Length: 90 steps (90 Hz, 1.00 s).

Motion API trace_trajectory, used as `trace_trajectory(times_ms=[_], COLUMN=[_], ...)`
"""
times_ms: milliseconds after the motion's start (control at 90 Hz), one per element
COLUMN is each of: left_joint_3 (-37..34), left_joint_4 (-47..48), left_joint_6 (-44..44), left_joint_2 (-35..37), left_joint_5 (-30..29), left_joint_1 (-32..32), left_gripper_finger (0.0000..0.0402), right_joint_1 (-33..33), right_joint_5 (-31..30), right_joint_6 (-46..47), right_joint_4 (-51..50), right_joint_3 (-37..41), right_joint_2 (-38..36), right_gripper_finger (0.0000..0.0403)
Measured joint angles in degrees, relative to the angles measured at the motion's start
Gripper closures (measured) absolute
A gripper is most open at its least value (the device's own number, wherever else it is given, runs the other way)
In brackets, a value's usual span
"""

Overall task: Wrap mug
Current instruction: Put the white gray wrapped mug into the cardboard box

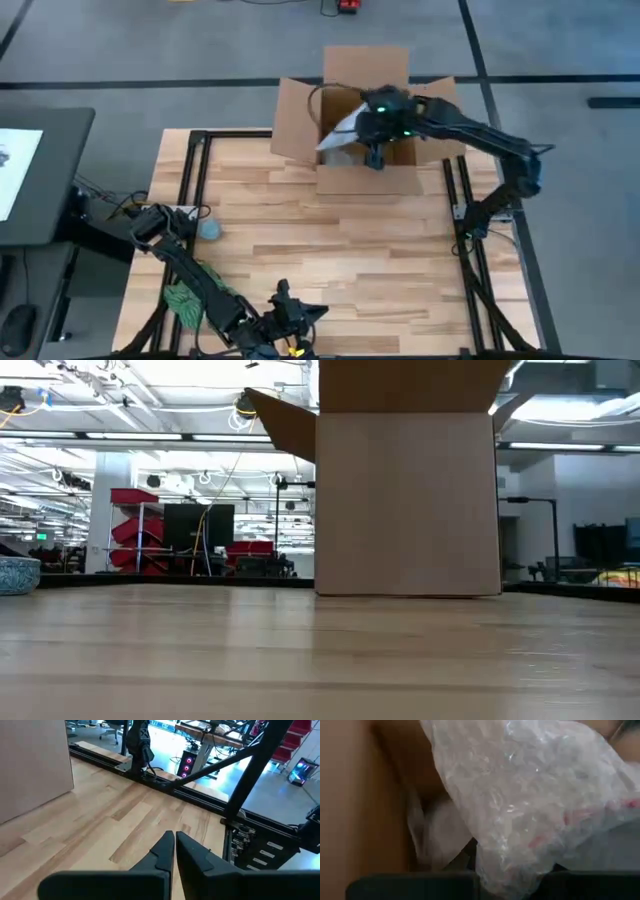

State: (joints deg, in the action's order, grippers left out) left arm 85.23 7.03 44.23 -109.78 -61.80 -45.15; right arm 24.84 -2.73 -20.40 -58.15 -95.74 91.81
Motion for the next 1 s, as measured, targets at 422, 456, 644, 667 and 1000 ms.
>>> trace_trajectory(times_ms=[422, 456, 644, 667, 1000], left_joint_3=[0.00, 0.00, 0.00, 0.00, 0.00], left_joint_4=[-0.41, -0.43, -0.54, -0.72, -3.69], left_joint_6=[1.55, 1.59, 1.64, 1.65, 0.65], left_joint_2=[0.00, 0.00, 0.00, 0.00, 0.00], left_joint_5=[0.02, 0.02, 0.01, 0.00, 0.13], left_joint_1=[-0.12, -0.17, -0.36, -0.37, -0.42], left_gripper_finger=[0.0402, 0.0402, 0.0402, 0.0402, 0.0402], right_joint_1=[-2.18, -2.35, -1.96, -1.65, 2.69], right_joint_5=[10.18, 9.70, -1.59, -2.12, -1.33], right_joint_6=[0.32, -0.59, 0.65, 0.73, -0.49], right_joint_4=[-8.79, -7.91, -6.71, -6.58, -4.03], right_joint_3=[-0.33, -0.25, 0.13, 0.13, 3.53], right_joint_2=[9.34, 9.45, 9.92, 9.95, 11.17], right_gripper_finger=[0.0375, 0.0372, 0.0371, 0.0372, 0.0367])
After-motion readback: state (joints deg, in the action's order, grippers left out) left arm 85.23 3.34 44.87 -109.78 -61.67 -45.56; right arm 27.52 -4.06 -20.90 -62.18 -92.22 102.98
